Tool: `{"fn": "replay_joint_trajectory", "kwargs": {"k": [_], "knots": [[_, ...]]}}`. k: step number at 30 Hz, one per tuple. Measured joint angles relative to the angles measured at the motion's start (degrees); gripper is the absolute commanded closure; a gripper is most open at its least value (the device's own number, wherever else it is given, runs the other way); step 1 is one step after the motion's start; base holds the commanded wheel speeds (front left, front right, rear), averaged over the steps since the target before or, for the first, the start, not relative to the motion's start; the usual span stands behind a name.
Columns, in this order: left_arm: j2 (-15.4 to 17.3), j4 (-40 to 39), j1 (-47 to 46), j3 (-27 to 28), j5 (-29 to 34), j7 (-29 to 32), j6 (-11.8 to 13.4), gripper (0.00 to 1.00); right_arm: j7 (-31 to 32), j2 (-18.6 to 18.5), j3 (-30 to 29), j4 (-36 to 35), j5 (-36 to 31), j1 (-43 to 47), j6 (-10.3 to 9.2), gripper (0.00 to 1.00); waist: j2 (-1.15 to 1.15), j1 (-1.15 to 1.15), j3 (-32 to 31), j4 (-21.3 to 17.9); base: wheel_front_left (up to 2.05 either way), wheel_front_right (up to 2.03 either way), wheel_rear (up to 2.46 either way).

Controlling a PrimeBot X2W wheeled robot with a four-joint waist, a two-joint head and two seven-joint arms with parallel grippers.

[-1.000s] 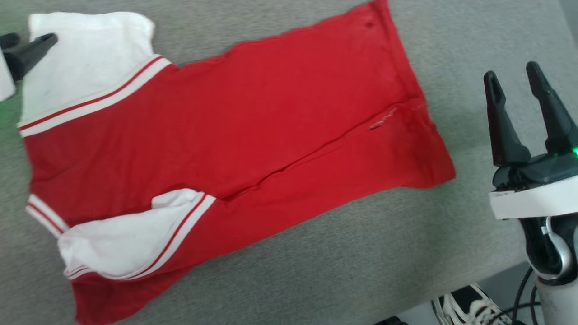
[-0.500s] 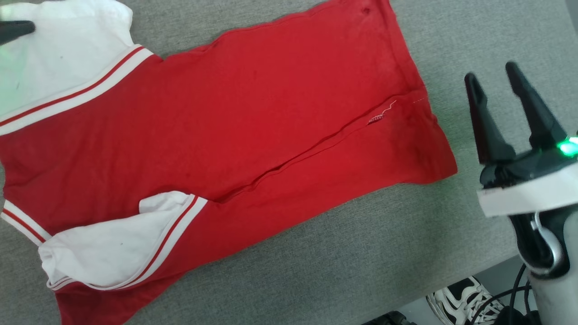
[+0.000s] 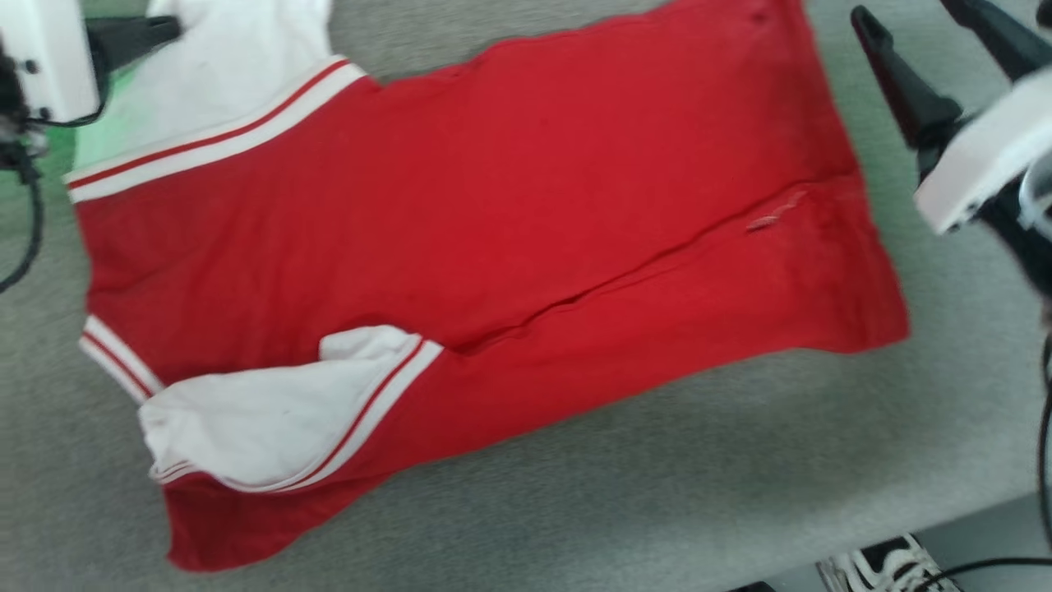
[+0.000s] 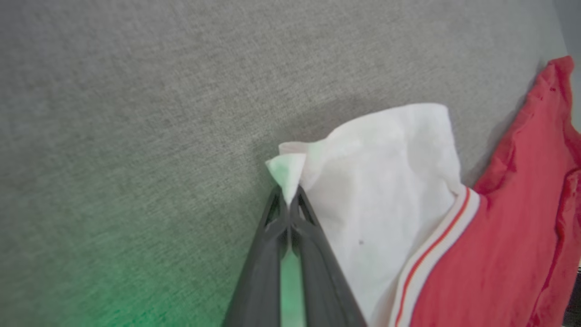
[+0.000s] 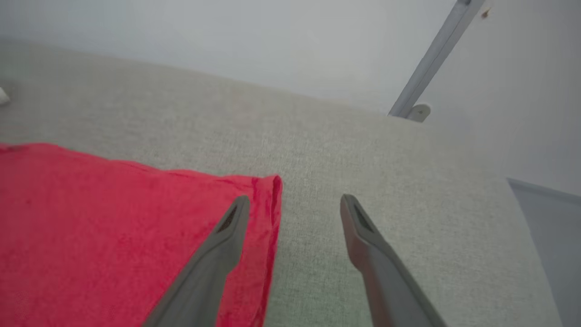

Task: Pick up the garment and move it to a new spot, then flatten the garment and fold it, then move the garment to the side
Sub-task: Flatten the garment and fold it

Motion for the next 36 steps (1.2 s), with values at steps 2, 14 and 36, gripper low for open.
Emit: {"fn": "replay_joint_trajectory", "kwargs": {"k": [2, 14, 36], "knots": [[-1.0, -0.5, -0.1, 0.0, 0.1, -1.1, -0.5, 1.00, 4.1, -1.4, 1.7, 3.8, 2.1, -3.4, -0.01, 0.00, 0.00, 0.00, 0.3, 1.3, 0.00, 0.00, 0.00], [-4.3, -4.1, -0.5, -0.7, 1.1, -6.1, -1.3, 1.00, 28.3, -7.7, 13.9, 14.3, 17.8, -17.7, -0.03, 0.00, 0.00, 0.00, 3.1, 7.2, 0.00, 0.00, 0.00], [-1.3, -18.9, 12.1, -3.5, -1.2, -29.4, -1.3, 1.00, 15.1, -16.2, 17.6, 10.4, 23.2, -6.0, -0.02, 1.00, 0.00, 0.00, -9.2, 12.4, 0.00, 0.00, 0.00]]}}
